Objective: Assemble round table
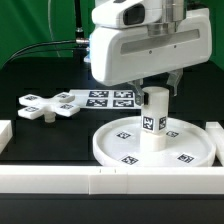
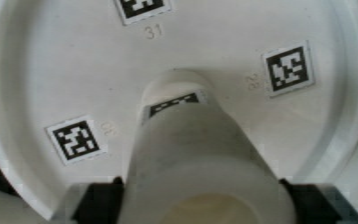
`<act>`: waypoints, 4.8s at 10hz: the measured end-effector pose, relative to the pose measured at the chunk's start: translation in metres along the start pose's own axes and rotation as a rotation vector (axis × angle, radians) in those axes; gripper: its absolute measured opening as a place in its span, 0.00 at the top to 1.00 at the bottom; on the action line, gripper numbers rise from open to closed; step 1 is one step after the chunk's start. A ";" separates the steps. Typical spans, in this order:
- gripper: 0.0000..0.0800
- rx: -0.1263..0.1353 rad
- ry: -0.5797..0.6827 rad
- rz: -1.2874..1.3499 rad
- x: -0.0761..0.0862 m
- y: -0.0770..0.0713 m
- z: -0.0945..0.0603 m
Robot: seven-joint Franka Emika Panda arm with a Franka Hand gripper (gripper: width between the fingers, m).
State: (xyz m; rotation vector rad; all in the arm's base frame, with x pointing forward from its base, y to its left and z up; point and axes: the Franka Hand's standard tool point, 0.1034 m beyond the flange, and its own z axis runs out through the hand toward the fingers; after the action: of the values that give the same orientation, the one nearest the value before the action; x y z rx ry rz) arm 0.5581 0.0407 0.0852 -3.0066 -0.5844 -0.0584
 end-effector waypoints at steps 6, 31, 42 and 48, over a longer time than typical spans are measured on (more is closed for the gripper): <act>0.49 0.021 0.035 0.640 -0.001 0.006 0.000; 0.19 0.134 0.031 0.968 0.006 -0.005 0.002; 0.19 0.010 0.095 0.016 0.020 -0.007 -0.004; 0.19 -0.034 0.077 -0.466 0.020 -0.006 -0.003</act>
Offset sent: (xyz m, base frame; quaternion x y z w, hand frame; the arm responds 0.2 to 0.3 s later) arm -0.0127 0.0048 -0.0100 0.0268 -0.0064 0.3439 0.9386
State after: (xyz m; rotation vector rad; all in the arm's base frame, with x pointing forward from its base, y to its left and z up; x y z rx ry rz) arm 0.5744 0.0536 0.0897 -2.8132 -1.2685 -0.2117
